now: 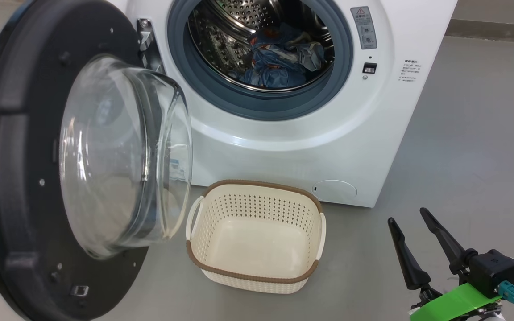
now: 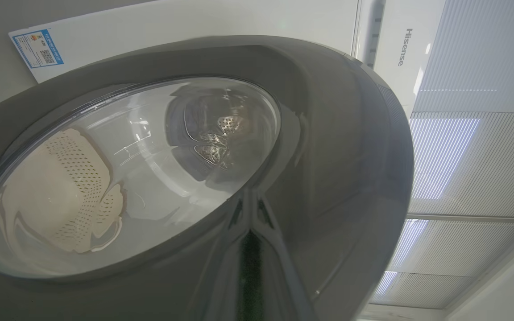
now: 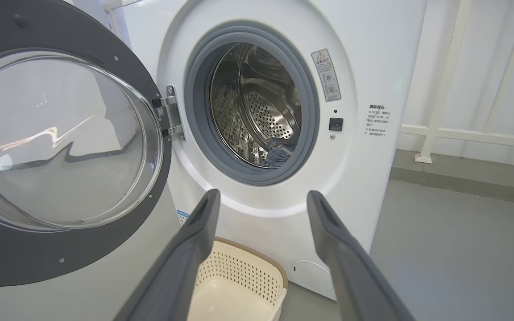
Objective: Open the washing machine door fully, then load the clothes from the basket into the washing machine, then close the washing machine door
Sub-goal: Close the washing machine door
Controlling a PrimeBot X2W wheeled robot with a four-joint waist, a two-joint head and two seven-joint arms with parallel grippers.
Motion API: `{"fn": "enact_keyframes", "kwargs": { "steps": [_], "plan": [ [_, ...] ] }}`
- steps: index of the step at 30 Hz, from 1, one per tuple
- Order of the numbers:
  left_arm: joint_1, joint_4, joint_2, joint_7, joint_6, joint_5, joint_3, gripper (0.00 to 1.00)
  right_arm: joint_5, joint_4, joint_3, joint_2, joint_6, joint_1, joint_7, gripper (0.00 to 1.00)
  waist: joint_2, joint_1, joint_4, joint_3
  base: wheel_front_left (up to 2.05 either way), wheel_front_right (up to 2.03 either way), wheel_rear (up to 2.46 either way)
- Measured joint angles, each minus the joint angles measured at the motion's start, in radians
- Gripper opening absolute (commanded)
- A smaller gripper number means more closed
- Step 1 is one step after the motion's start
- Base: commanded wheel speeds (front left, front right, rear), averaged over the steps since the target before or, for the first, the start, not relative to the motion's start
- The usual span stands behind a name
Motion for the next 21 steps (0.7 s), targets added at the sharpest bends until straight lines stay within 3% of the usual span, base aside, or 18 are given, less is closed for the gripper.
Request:
{"fn": "enact_keyframes", "kwargs": {
  "steps": [21],
  "plan": [
    [0.005,-0.054,-0.04,0.007,0.016,0.002,-0.035,0.0,0.0,-0.002,0.002,0.002,0.0,0.0,0.0,1.0,0.0,0.0,-0.041,-0.008,0.0,0.0,0.0]
  ]
}}
